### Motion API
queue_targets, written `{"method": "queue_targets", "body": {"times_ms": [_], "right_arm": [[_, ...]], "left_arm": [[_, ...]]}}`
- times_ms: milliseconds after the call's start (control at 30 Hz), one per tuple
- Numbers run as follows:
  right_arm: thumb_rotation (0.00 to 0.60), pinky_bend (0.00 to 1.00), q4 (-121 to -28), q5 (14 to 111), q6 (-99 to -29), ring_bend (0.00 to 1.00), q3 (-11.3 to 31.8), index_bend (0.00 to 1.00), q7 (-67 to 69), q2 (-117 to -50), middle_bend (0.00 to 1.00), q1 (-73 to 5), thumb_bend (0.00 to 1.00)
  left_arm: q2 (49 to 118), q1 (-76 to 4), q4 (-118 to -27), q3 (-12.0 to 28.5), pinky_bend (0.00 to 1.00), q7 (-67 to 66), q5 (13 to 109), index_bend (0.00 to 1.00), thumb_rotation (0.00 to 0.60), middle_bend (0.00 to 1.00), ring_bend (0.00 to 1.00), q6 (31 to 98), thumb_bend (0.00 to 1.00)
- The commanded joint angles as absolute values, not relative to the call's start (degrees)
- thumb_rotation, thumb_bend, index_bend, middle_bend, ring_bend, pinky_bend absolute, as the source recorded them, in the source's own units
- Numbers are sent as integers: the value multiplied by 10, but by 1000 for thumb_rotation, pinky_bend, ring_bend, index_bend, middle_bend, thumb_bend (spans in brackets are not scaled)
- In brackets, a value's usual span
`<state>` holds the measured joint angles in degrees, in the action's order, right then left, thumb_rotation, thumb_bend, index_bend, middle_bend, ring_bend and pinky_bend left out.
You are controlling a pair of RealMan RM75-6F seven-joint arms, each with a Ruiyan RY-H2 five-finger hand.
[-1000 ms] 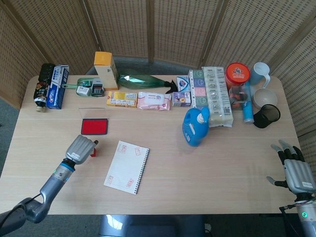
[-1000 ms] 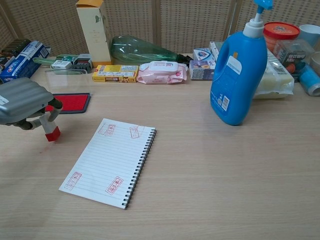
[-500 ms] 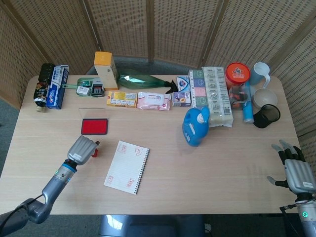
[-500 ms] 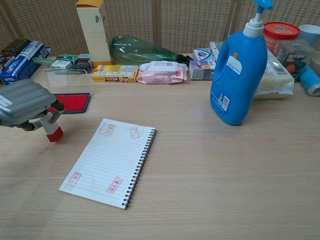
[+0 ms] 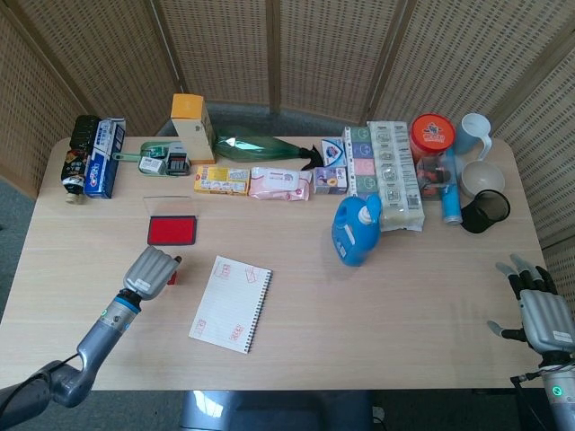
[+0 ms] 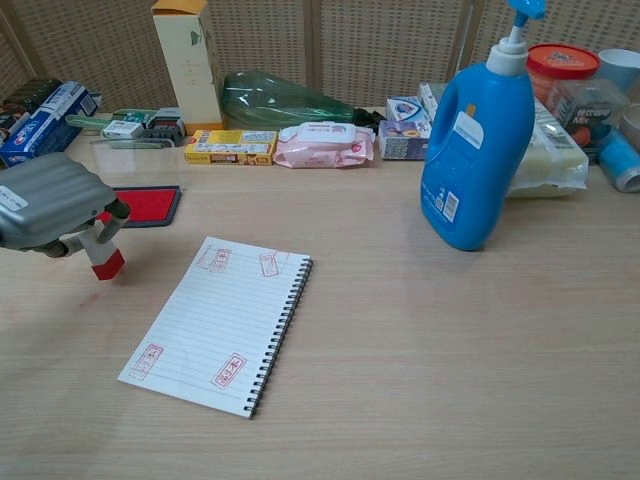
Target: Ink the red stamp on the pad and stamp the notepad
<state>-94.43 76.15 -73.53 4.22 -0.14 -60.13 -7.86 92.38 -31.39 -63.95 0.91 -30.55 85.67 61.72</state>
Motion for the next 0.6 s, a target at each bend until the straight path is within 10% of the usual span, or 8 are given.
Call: {"method": "queue_targets", "body": {"times_ms": [33,600], "right_arm": [[600,0,-945,761,-735,0,42,123,-1,-601,11,-78,0],[600,0,-949,757,-732,0,42,123,-2,-598,17,-79,0]], "left_arm": [[922,-316,-647,11,1000,-321,850,605,600,1000,1000,612,331],[915,-322,-677,17,1000,-375,825,565,600,1000,1000,602,261]]}}
